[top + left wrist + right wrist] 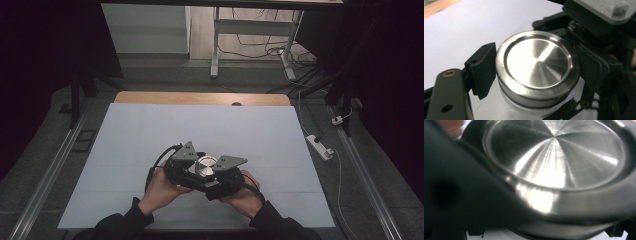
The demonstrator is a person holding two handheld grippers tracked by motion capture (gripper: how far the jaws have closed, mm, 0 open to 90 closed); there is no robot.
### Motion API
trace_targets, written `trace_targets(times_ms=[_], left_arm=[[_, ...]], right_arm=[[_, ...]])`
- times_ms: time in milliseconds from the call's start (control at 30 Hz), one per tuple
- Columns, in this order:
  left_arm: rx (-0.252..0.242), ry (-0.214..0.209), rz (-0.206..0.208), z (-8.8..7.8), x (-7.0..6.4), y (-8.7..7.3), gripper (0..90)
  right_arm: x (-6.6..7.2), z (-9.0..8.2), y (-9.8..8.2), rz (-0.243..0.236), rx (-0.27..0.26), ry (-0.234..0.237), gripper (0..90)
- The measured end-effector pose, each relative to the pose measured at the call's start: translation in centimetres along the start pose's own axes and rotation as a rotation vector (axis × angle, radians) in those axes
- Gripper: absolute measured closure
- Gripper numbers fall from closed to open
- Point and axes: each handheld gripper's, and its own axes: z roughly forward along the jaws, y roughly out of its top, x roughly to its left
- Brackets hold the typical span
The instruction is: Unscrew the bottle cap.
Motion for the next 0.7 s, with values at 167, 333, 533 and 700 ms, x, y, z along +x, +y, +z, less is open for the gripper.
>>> trace_targets(times_ms=[167, 333, 533, 700], left_arm=[[0.042, -0.052, 0.048, -0.2, 0.5, 0.6, 5.4], [0.070, -0.210, 0.197, -1.4, 1.8, 0.3, 5.7], [0.075, -0.287, 0.271, -1.9, 2.4, -0.2, 14.9], [0.057, -0.267, 0.273, -1.9, 2.3, -0.4, 19.4]], right_arm=[[0.0, -0.2, 0.1, -0.003, -0.014, 0.010, 14.8], [0.4, -0.3, 0.2, -0.047, -0.019, 0.077, 14.8], [1.5, 0.0, 0.3, -0.110, -0.013, 0.144, 14.8], [1.4, 0.0, 0.2, -0.107, -0.012, 0.137, 14.8]])
